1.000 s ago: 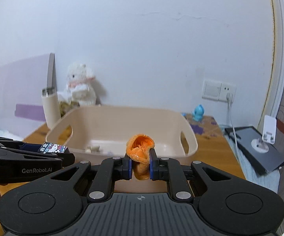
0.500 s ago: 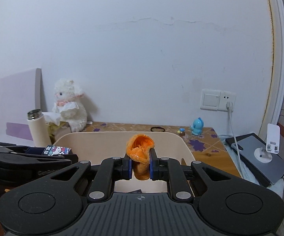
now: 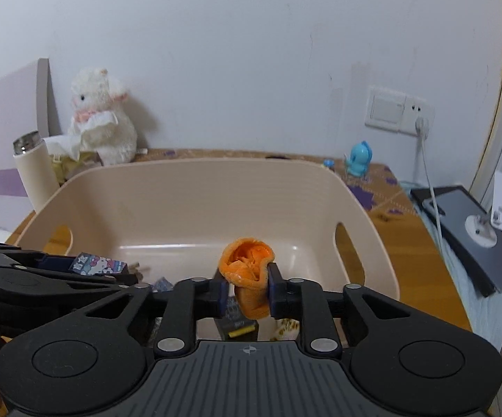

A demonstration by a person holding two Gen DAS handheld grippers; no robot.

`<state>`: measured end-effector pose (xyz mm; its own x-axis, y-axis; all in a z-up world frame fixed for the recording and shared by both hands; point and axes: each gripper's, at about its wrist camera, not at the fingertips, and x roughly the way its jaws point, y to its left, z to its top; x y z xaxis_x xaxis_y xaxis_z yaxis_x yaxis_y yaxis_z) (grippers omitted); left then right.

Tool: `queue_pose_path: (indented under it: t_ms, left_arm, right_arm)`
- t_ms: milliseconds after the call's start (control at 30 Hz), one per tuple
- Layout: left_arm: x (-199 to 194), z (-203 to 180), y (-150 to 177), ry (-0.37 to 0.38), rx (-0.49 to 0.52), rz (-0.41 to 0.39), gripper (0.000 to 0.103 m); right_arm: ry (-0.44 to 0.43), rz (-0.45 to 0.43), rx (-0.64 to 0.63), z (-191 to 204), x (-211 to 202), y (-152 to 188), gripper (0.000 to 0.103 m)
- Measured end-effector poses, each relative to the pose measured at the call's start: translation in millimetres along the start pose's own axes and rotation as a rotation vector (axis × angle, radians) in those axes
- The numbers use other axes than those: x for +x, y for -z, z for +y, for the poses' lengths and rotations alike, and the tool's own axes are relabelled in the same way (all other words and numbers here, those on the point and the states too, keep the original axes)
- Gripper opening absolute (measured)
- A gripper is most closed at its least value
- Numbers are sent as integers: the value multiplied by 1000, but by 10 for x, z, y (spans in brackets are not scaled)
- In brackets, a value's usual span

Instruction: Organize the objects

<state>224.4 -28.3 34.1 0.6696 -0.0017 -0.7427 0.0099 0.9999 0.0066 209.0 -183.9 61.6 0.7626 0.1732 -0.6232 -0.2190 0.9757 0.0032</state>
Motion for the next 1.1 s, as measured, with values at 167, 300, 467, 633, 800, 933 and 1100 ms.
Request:
queue_pose_path:
  t_ms: [167, 300, 467, 633, 800, 933, 1100]
  left_arm:
    - [-92, -52, 6, 13, 17, -1, 68]
    - [-256, -82, 15, -21, 24, -36, 80]
    - [-463, -75, 52, -24, 21, -53, 80]
    - [-689, -94, 150, -18, 49, -78, 80]
    - [-847, -68, 263, -8, 41, -77, 81]
    - [-987, -40, 367, -8, 25, -89, 81]
    - [-1184, -12, 492, 9, 8, -104, 81]
  right_arm:
    - [12, -14, 4, -9, -95, 21, 46]
    - [34, -41, 3, -41, -272, 12, 54]
    - [42, -53, 17, -100, -498, 30, 60]
    - [52, -58, 9, -99, -729, 106, 63]
    - [57, -70, -17, -56, -949, 189, 63]
    - [57, -78, -33, -28, -1125, 259, 64]
    - [45, -80, -32, -11, -1291, 371, 66]
